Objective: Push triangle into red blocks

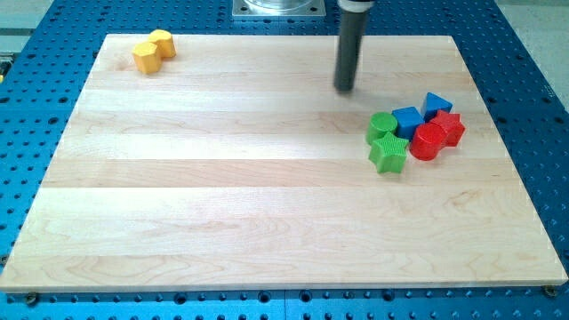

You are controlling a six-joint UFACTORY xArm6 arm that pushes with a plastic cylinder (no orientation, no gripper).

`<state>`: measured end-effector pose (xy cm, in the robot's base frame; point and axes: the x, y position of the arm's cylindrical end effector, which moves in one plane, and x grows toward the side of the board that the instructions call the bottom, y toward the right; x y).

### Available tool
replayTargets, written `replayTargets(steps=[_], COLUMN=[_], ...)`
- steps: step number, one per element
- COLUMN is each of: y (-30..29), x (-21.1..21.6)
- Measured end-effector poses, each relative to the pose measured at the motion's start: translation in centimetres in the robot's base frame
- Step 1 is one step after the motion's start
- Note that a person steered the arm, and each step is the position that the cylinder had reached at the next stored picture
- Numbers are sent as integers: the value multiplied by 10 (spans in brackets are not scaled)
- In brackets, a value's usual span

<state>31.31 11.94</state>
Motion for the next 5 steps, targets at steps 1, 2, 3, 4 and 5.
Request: replayTargets(steps=[1, 2, 3, 4, 5], y=[43, 72, 89, 91, 91], x=[6, 21, 29, 36, 49])
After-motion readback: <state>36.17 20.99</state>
